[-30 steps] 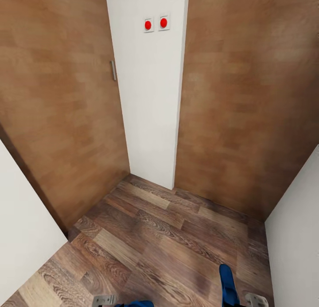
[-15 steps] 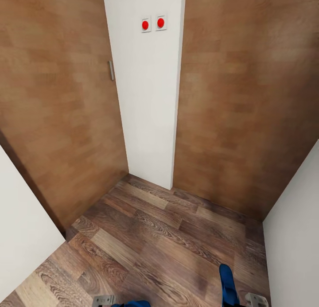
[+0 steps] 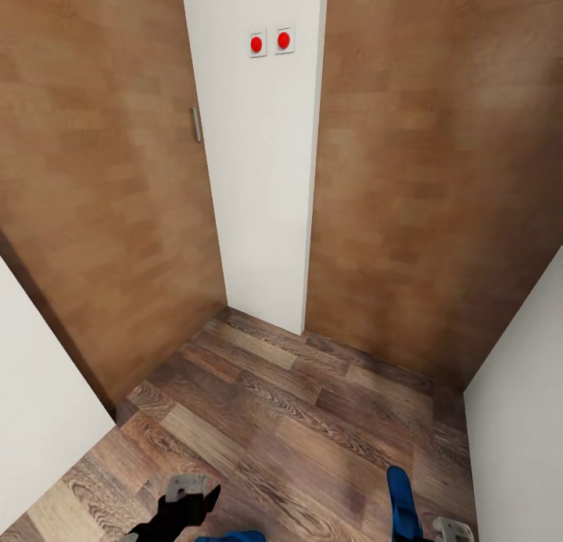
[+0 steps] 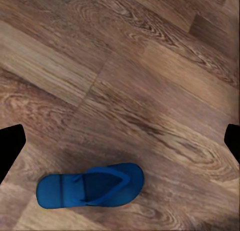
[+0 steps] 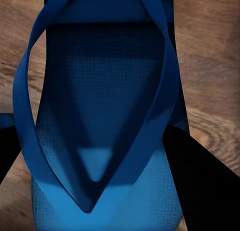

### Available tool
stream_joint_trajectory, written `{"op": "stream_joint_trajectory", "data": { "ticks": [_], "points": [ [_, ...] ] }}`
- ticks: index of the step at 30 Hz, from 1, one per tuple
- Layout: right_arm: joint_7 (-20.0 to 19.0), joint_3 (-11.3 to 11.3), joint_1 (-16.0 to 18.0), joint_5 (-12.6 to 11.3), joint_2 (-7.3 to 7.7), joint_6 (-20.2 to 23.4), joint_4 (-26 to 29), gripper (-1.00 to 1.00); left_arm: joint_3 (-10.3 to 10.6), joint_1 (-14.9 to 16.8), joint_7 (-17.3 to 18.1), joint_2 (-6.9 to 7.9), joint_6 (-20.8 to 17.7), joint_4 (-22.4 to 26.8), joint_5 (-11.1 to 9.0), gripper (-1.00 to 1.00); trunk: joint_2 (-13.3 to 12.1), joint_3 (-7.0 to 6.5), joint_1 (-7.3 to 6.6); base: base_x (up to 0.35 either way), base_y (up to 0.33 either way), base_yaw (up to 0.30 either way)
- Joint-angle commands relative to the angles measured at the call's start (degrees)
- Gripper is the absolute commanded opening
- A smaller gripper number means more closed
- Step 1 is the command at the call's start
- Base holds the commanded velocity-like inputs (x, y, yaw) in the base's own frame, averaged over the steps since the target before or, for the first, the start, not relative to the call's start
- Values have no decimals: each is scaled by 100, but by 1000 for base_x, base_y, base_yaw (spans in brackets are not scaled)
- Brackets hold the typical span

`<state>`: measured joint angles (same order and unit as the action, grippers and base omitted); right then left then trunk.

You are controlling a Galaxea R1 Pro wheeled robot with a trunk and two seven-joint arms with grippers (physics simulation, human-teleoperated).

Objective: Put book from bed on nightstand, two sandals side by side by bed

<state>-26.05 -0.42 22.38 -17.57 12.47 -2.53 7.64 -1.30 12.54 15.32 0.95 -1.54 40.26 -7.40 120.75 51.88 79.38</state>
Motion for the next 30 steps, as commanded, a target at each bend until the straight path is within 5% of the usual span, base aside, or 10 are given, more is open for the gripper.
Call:
{"op": "stream_joint_trajectory", "data": {
  "ticks": [1, 5, 8, 12, 14, 15, 17, 22, 25, 30],
  "points": [
    [-20, -2, 4, -29, 1, -11, -8, -100, -11, 43, 28, 0, -182, 187, -45, 100, 2, 5, -1, 0, 0, 0],
    [-17, -2, 3, -27, 1, -11, -8, -100, -23, 283, -2, -9, -1153, 1107, -94, 100, 2, 5, -1, 0, 0, 0],
    [-15, -2, 3, -28, 1, -11, -8, -100, -31, 337, -15, -33, -1551, 1365, -411, 100, 2, 5, -1, 0, 0, 0],
    [-14, -2, 3, -29, 1, -11, -8, -100, -44, 360, -113, -40, -1743, 1485, -1785, 100, 2, 5, -1, 0, 0, 0],
    [-14, -2, 3, -28, 1, -11, -8, -100, -67, 376, -392, -21, -1780, 1512, -2781, 100, 2, 5, -1, 0, 0, 0],
    [-14, -2, 3, -28, 1, -11, -8, -100, -80, 468, -992, -8, -1796, 1589, -3723, 100, 2, 5, -1, 0, 0, 0],
    [-14, -2, 3, -28, 1, -11, -8, -100, -87, 603, -1815, -2, -1802, 1756, -4522, 100, 2, 5, -1, 0, 0, 0],
    [-14, -2, 3, -30, 1, -11, -8, -100, -142, 703, -3336, 1, -1789, 2101, -6099, 100, 2, 5, -1, 0, 0, 0],
    [-14, -2, 3, -28, 1, -11, -8, -100, -168, 721, -3999, -3, -1768, 2355, -6821, 100, 2, 5, -1, 0, 0, 0],
    [-14, -2, 3, -30, 1, -11, -8, -100, -178, 731, -5497, -52, -1464, 2893, -7502, 100, 2, 5, -1, 0, 0, 0]
  ]
}}
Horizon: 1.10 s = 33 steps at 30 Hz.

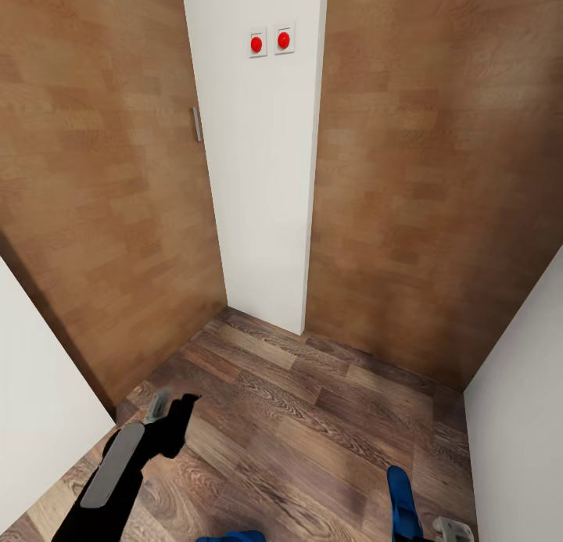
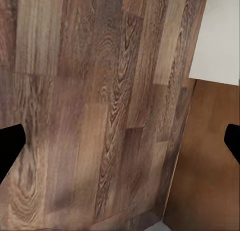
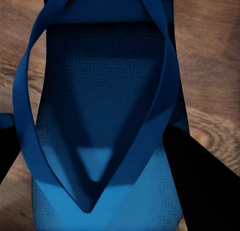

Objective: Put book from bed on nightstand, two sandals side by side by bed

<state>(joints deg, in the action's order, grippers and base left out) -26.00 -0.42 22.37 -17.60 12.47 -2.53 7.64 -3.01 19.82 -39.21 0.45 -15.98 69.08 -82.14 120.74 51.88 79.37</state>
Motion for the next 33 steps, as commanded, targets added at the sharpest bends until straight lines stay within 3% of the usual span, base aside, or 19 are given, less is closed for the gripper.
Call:
{"op": "stream_joint_trajectory", "data": {
  "ticks": [1, 4, 8, 18, 22, 25, 27, 29, 33],
  "points": [
    [-19, -2, 4, -26, 1, -11, -8, -100, -7, 3, -385, -17, 182, 112, -91, 100, 2, 5, -1, 0, 0, 0],
    [-19, -2, 4, -27, 1, -11, -10, -100, -7, 6, -933, -72, 683, 279, -206, 100, 2, 5, -1, 0, 0, 0],
    [-19, -2, 4, -28, 1, -11, -9, -100, -3, 8, -1219, -145, 1051, 369, -282, 100, 2, 5, -1, 0, 0, 0],
    [-31, -8, 7, -46, 1, 50, 56, -100, 15, 71, -1265, -313, 1205, 266, -287, 100, 2, 5, -1, 0, 0, 0],
    [62, -23, 31, -59, -6, 75, 430, -100, 18, 125, -1178, -351, 1218, -59, -271, 100, 2, 5, -1, 0, 0, 0],
    [408, -32, 47, -67, -7, 82, 970, -100, 19, 322, -1017, -349, 1251, -394, -255, 100, 2, 5, -1, 0, 0, 0],
    [877, -35, 53, -73, -7, 84, 1391, -100, 19, 443, -901, -340, 1344, -690, -205, 100, 2, 5, -1, 0, 0, 0],
    [1391, -36, 56, -79, -8, 85, 1813, -100, 19, 501, -704, -335, 1519, -1017, -73, 100, 2, 5, -1, 0, 0, 0],
    [2007, -37, 69, -84, -19, 85, 2381, -100, 19, 539, -128, -342, 1862, -1606, 286, 100, 2, 5, -1, 0, 0, 0]
  ]
}}
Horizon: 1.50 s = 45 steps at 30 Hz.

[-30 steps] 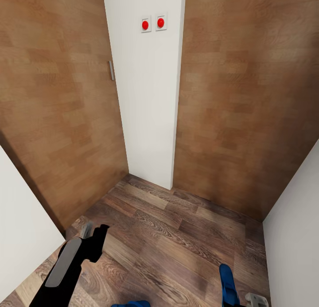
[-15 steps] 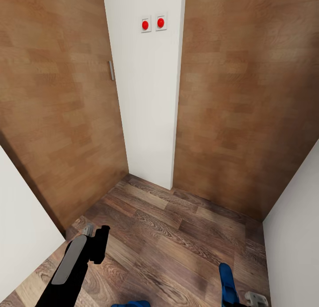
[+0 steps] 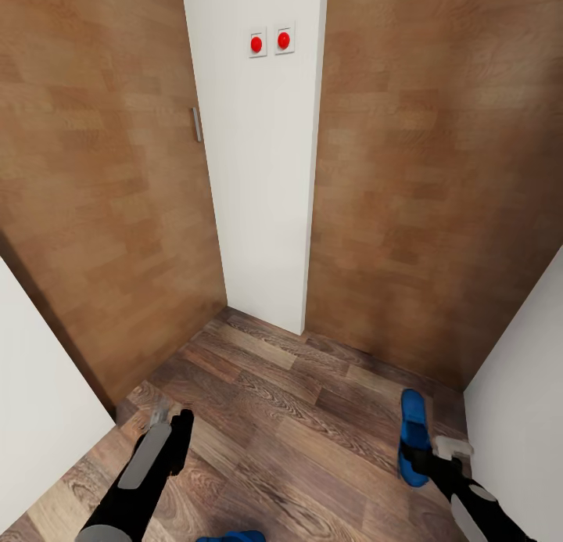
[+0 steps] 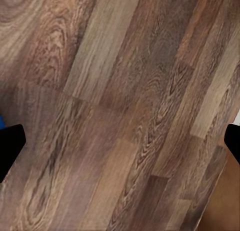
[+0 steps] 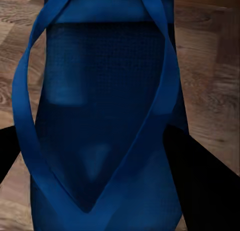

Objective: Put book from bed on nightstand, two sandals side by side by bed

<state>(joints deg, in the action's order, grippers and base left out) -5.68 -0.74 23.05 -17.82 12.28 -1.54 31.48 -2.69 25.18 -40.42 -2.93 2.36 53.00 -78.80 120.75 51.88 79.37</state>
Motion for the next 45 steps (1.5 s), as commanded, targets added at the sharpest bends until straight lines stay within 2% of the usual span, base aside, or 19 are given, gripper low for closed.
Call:
{"op": "stream_joint_trajectory", "data": {
  "ticks": [1, 3, 6, 9, 10, 11, 14, 19, 24, 28, 29, 34, 37, 45],
  "points": [
    [49, -5, 6, -63, -2, -14, 98, -100, -12, 10, 141, -7, 81, -150, 28, 100, 2, 5, -1, 0, 0, 0],
    [113, -5, 17, -74, -6, -14, 190, -100, -12, 16, 317, -11, 129, -332, 94, 100, 2, 5, -1, 0, 0, 0],
    [159, -5, 34, -220, -51, -14, 259, -100, -12, 20, 511, -13, 161, -552, 145, 100, 2, 5, -1, 0, 0, 0],
    [175, -5, 153, -612, -190, -13, 437, -100, -7, 21, 645, -14, 173, -705, 162, 100, 2, 5, -1, 0, 0, 0],
    [179, -5, 239, -973, -264, -13, 760, -100, -4, 22, 820, -9, 176, -832, 170, 100, 2, 5, -1, 0, 0, 0],
    [180, -5, 251, -1047, -274, -13, 853, -100, -4, 22, 895, -6, 176, -852, 170, 100, 2, 5, -1, 0, 0, 0],
    [181, -5, 268, -1145, -284, -13, 1110, -100, -3, 22, 1073, 5, 176, -884, 172, 100, 2, 5, -1, 0, 0, 0],
    [177, -6, 277, -1266, -287, -1, 1433, -100, -3, 22, 1140, 0, 169, -888, 172, 100, 2, 5, -1, 0, 0, 0],
    [169, -5, 279, -2078, -290, 282, 1904, -100, -3, 22, 1150, -9, 176, -888, 172, 100, 2, 5, -1, 0, 0, 0],
    [138, 17, 279, -2488, -310, 326, 1951, -100, -3, 22, 1150, -13, 175, -884, 173, 100, 2, 5, -1, 0, 0, 0],
    [121, 31, 279, -2665, -331, 332, 1959, -100, -3, 22, 1150, -14, 171, -881, 172, 100, 2, 5, -1, 0, 0, 0],
    [97, 37, 275, -3244, -465, 336, 1966, -100, -3, 22, 1151, -9, 156, -868, 172, 100, 2, 5, -1, 0, 0, 0],
    [94, 39, 271, -3457, -493, 338, 1960, -100, -3, 22, 1151, -12, 150, -863, 167, 100, 82, 41, 43, 0, 0, 0],
    [98, 41, 263, -3600, -533, 346, 1940, -100, 5, 22, 1131, -14, 127, -862, 163, 100, 403, 185, 219, 0, 0, 0]
  ]
}}
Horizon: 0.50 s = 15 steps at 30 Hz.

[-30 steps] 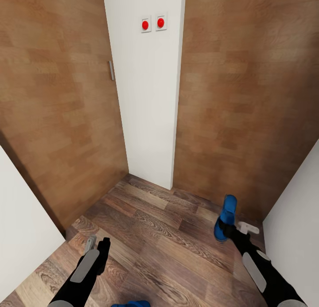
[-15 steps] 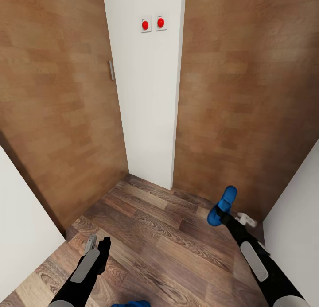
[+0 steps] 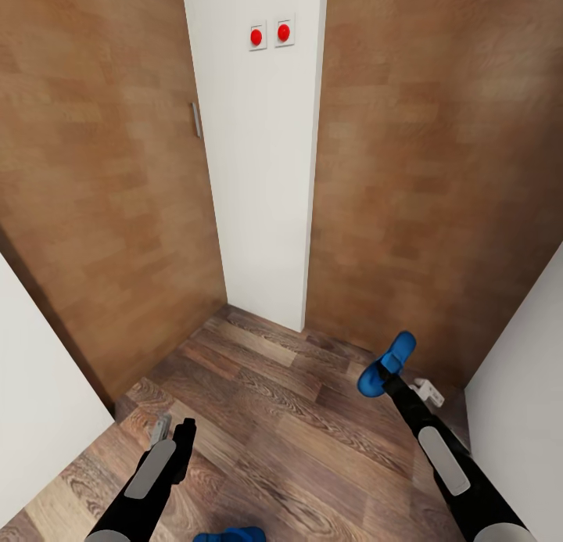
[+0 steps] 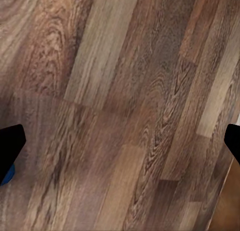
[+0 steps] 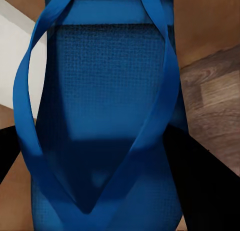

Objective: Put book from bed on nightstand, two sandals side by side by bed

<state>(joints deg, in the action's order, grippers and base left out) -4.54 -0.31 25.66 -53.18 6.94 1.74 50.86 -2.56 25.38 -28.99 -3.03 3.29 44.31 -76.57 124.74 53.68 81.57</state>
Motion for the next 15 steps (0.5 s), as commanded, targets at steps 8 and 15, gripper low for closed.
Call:
{"op": "stream_joint_trajectory", "data": {
  "ticks": [8, 15],
  "points": [
    [-12, 4, 0, -284, -34, 19, -8, -100, 36, 2, 56, -13, 31, 7, -59, 100, 325, 149, 175, 0, 0, 0],
    [-12, 6, 0, -289, -107, 19, -14, -100, 275, 2, 174, 3, 0, 15, -65, 100, 565, 257, 307, 0, 0, 0]
  ]
}}
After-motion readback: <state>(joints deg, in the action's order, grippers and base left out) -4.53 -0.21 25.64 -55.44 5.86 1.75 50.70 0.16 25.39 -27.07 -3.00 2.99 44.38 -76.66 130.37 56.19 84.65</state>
